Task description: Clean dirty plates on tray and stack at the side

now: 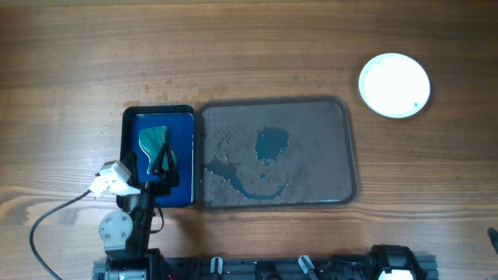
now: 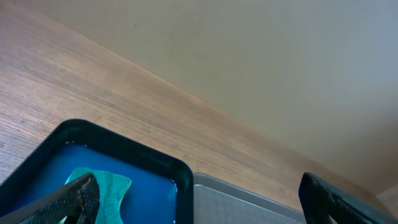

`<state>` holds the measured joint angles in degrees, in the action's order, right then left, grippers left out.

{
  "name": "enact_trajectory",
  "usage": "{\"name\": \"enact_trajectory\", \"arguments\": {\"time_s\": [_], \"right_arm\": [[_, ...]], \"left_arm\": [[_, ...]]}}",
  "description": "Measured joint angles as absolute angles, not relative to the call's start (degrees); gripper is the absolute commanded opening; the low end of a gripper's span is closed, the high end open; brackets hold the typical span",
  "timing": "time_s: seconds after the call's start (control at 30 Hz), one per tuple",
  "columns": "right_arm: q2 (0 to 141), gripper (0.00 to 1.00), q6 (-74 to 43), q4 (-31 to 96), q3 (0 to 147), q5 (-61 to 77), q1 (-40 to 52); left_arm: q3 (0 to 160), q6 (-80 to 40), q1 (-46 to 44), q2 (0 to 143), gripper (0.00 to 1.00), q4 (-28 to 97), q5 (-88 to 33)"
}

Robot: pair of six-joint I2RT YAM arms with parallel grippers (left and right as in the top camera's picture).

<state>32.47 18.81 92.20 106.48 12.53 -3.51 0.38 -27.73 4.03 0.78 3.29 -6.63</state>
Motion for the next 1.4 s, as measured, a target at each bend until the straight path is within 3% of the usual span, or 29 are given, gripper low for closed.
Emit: {"name": "enact_trajectory", "arguments": {"time_s": [0.43, 0.63, 0.77, 0.9, 1.13, 1.4], "right_arm": [[32.08, 1.0, 19.25, 87.02, 105.06, 11.97, -3.51], [19.97, 1.0, 19.46, 61.56, 82.91, 15.05, -3.51], [7.73, 1.0, 19.42, 39.53, 58.33, 20.08, -3.64], [3.81, 1.0, 18.52, 21.78, 40.93, 24.36, -3.95], [2.87, 1.0, 7.07, -12.29, 17.65, 26.55, -3.95], [1.21, 1.0, -7.84, -31.35, 1.63, 19.66, -3.95]], "left_arm": [[0.38, -27.73, 4.03, 0.8, 1.0, 3.29, -6.66], [0.38, -27.7, 4.03, 0.8, 1.0, 3.29, -6.63], [0.38, -27.7, 4.03, 0.8, 1.0, 3.31, -6.61], [0.38, -27.7, 4.03, 0.78, 1.0, 3.36, -6.61], [0.38, -27.7, 4.03, 0.8, 1.0, 3.33, -6.59], [0.38, -27.7, 4.03, 0.78, 1.0, 3.36, -6.59]]}}
